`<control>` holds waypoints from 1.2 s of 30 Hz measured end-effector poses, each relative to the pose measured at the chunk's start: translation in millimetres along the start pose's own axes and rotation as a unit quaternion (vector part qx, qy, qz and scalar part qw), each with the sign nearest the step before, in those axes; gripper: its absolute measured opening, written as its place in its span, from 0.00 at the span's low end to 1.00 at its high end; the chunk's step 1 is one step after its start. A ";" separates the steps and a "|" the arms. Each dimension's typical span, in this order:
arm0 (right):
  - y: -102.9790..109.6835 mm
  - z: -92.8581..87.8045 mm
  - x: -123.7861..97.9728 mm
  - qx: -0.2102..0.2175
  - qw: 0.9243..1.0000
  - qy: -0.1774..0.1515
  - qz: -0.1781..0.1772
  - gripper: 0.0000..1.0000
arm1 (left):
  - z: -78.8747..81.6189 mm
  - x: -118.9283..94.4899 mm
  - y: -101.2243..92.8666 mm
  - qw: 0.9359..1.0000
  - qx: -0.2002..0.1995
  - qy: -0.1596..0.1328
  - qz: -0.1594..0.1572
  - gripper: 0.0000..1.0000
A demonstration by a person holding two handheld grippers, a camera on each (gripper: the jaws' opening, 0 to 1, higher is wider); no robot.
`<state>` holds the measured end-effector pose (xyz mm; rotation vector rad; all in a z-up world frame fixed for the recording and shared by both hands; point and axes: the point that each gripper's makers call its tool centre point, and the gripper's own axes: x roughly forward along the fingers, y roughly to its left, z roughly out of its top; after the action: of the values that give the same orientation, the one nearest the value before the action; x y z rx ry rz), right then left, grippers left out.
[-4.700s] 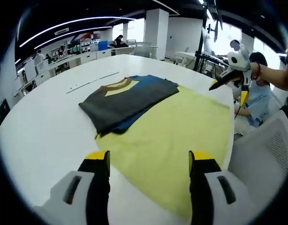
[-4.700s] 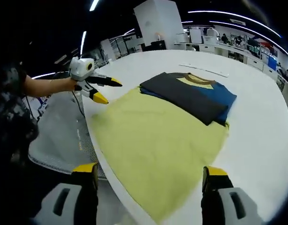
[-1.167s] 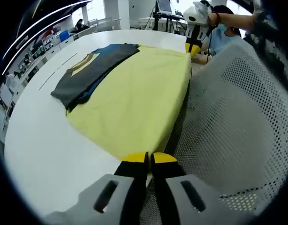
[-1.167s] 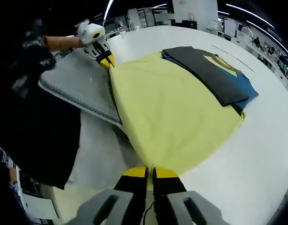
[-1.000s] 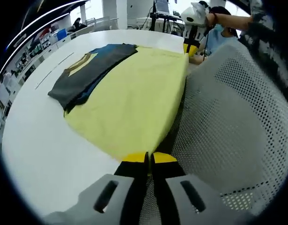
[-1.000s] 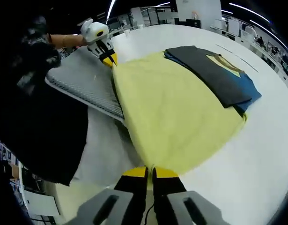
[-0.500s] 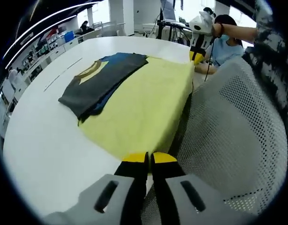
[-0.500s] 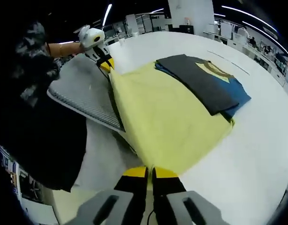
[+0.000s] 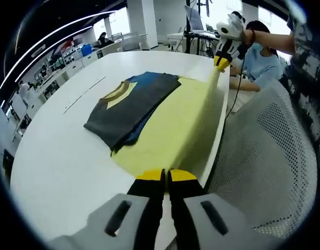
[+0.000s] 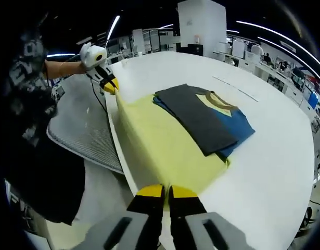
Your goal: Fold the garment on the visible template until the final outline fits inside the template.
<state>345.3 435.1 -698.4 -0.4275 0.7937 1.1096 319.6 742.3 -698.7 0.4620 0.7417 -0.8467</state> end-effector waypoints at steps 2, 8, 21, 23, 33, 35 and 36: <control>-5.0 5.6 -1.0 -0.003 1.000 -0.005 -0.005 0.00 | 4.3 -1.0 5.4 1.000 0.004 -0.002 0.006 0.00; -16.7 17.4 -3.7 -0.012 1.000 -0.012 -0.019 0.00 | 19.1 -4.6 22.8 1.000 0.002 -0.016 0.025 0.00; -39.8 52.0 -9.4 -0.029 0.997 -0.035 -0.064 0.00 | 52.1 -9.0 61.7 0.996 -0.002 -0.048 0.073 0.00; -44.0 57.4 -10.6 -0.031 0.996 -0.040 -0.070 0.00 | 56.7 -10.7 66.1 0.996 -0.008 -0.054 0.074 0.00; -72.6 81.6 -15.4 -0.027 0.991 -0.066 -0.110 0.00 | 86.4 -14.1 85.0 0.991 0.002 -0.075 0.107 0.00; -78.2 87.2 -16.7 -0.029 0.990 -0.072 -0.118 0.00 | 90.6 -13.9 90.6 0.990 0.007 -0.075 0.117 0.00; -81.6 90.1 -17.1 -0.030 0.989 -0.074 -0.124 0.00 | 92.5 -14.0 92.2 0.990 0.010 -0.076 0.120 0.00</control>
<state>447.4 451.4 -632.4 -0.4753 0.5605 0.9236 424.5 745.1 -619.7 0.4891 0.5258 -0.6564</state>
